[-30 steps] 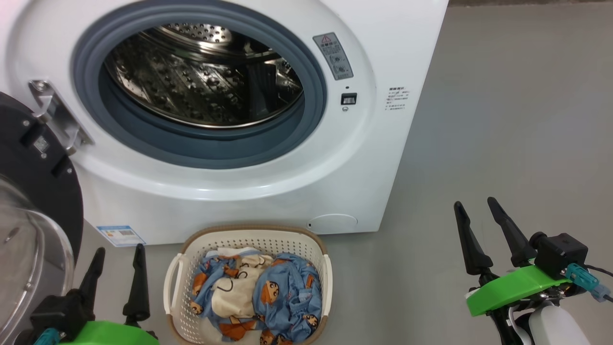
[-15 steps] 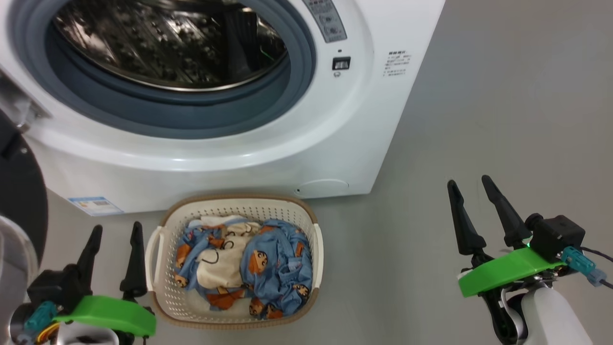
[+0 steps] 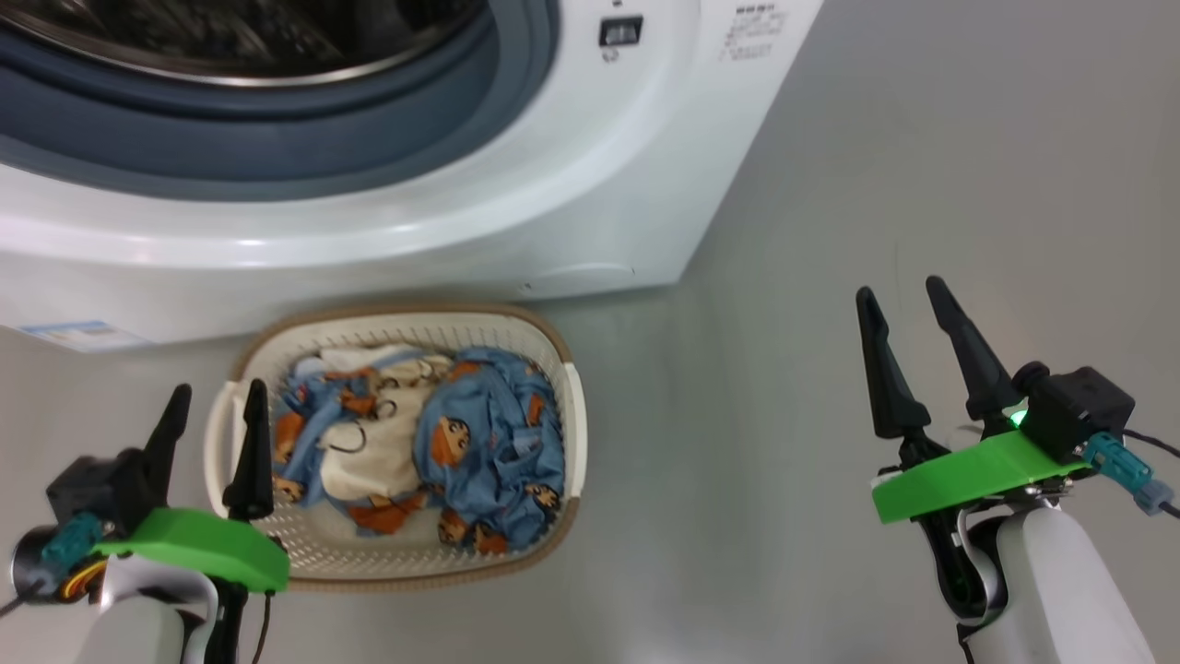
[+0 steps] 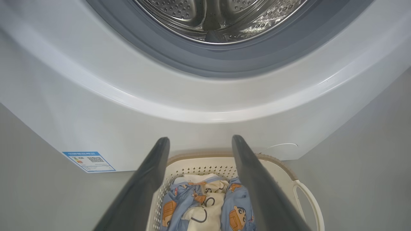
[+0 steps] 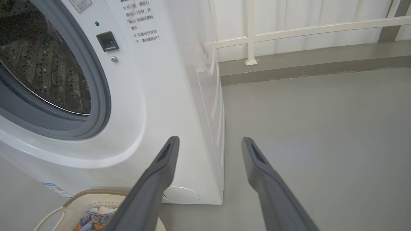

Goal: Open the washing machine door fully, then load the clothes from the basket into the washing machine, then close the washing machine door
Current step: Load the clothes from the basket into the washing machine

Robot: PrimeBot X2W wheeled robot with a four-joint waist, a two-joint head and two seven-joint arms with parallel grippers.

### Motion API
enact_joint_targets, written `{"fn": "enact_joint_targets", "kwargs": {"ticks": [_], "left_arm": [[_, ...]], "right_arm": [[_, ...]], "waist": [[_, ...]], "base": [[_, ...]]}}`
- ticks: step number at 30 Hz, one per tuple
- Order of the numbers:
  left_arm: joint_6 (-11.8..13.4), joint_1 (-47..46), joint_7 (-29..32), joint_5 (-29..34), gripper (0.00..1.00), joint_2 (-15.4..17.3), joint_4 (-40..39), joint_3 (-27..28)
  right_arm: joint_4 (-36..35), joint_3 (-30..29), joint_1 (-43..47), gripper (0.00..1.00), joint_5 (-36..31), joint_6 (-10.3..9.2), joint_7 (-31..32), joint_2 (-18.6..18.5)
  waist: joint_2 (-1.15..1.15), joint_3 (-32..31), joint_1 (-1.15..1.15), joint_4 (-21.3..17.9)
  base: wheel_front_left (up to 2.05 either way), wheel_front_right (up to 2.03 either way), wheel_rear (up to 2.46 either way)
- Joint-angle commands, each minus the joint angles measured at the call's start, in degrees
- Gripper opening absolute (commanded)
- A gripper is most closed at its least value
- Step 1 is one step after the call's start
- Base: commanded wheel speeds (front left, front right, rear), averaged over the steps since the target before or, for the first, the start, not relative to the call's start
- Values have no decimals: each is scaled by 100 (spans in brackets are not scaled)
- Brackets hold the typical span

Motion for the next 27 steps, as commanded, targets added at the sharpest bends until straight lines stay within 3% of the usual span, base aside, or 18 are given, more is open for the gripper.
{"fn": "enact_joint_targets", "kwargs": {"ticks": [1,12,27], "left_arm": [[-30,-188,-60,-30,100,171,43,160],[-91,-950,-23,-267,100,302,1244,-451],[-95,-2303,410,-1328,100,751,2697,-2221]], "right_arm": [[-169,105,-100,100,-15,9,-68,46],[-301,146,-318,100,-77,9,-68,85],[-497,346,-616,100,228,9,-68,90]], "waist": [[0,398,0,-197],[0,1108,0,-426],[0,2026,0,-850]], "base": [[0,0,0],[0,0,0],[0,0,0]]}}
